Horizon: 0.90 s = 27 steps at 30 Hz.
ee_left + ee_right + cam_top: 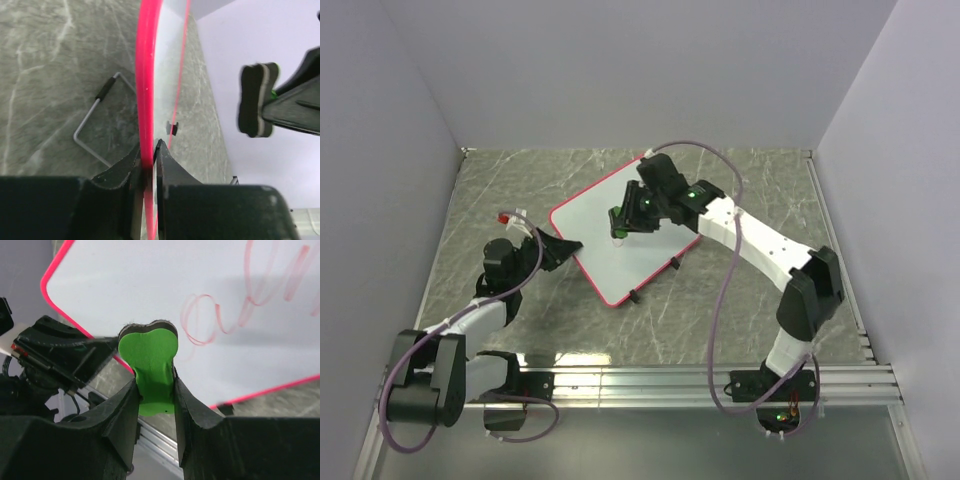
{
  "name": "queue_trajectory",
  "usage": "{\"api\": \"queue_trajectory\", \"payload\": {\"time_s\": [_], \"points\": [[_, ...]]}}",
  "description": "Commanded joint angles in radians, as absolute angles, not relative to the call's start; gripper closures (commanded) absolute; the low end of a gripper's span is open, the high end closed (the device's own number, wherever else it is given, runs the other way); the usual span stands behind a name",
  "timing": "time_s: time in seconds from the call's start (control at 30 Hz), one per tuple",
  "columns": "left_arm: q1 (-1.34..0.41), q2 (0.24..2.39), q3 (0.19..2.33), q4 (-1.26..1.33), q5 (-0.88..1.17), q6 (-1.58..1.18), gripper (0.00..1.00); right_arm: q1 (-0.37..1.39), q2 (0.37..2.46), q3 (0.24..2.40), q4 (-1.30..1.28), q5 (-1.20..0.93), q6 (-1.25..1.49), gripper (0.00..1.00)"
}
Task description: Erase the whiteboard
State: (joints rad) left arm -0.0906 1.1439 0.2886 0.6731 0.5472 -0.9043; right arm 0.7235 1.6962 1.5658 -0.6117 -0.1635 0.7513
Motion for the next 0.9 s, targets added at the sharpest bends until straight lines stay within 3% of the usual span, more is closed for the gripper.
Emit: {"api": "queue_trajectory", "payload": {"time_s": [0.0,0.27,0.47,0.63,0.87], "points": [[-0.087,1.181,0.322,0.652,0.563,-0.878,0.87,0.776,1.765,1.669,-0.601,-0.101,0.753,1.00],[-0.089,1.157,0.331,0.586,0.531,-0.848,1.00,0.844,1.899,1.756,-0.606,-0.031,0.818,1.00],[-0.098,1.138,0.331,0.554,0.508,-0.838,1.00,0.845,1.916,1.698,-0.598,0.067,0.888,1.00],[-0.107,1.124,0.357,0.480,0.502,-0.816,1.00,0.845,1.896,1.599,-0.604,0.178,0.959,1.00],[-0.107,1.115,0.411,0.385,0.522,-0.784,1.00,0.845,1.816,1.291,-0.543,0.229,1.063,1.00]]}}
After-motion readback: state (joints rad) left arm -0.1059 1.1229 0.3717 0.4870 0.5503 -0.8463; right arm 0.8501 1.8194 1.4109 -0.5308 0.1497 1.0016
